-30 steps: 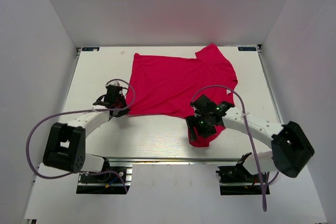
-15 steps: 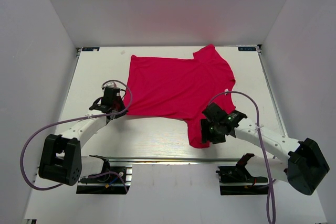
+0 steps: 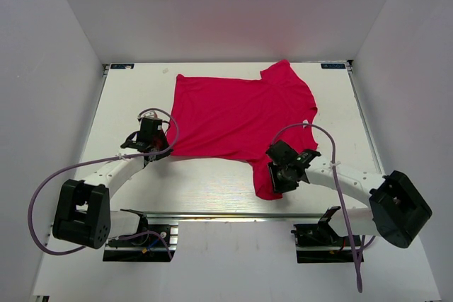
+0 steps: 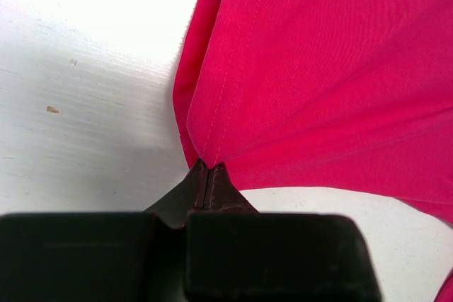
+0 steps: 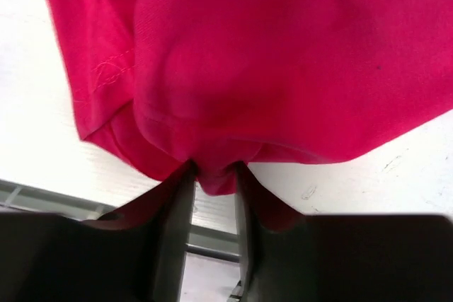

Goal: Fold and stack the t-shirts
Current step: Grap the side of the flattened tshirt closest away from the robot with both arms

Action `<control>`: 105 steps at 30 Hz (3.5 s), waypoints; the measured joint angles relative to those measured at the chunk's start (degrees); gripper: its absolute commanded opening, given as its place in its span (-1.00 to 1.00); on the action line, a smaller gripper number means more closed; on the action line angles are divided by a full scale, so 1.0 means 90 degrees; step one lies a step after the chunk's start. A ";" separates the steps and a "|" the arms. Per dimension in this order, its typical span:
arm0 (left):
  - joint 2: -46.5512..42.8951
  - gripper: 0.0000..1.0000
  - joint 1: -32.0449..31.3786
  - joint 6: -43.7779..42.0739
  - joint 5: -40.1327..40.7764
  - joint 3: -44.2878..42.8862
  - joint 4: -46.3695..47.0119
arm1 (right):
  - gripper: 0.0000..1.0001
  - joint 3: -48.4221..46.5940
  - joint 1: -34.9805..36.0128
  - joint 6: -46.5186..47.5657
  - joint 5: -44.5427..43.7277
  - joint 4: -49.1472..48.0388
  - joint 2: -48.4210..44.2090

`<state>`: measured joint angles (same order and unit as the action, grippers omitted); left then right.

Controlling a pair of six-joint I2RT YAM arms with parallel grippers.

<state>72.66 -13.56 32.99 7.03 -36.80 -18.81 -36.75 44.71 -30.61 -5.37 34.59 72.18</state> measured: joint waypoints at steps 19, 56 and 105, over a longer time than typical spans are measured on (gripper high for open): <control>0.0039 -1.00 0.0000 -0.0024 -0.0058 0.0002 0.0124 | -0.50 -0.1154 0.0153 0.0221 0.0755 0.0219 0.0301; 0.0389 -1.00 0.0000 -0.0143 -0.0143 0.0002 0.0121 | -0.13 -0.1343 0.1112 0.1547 -0.0928 -0.0250 0.1649; 0.0532 -1.00 0.0000 -0.0168 -0.0357 0.0002 0.0226 | -1.00 -0.0160 0.1110 -0.0488 -0.0457 -0.0753 -0.1940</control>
<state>77.45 -13.56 31.48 3.81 -36.77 -16.78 -38.20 54.70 -35.00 -9.47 27.81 54.72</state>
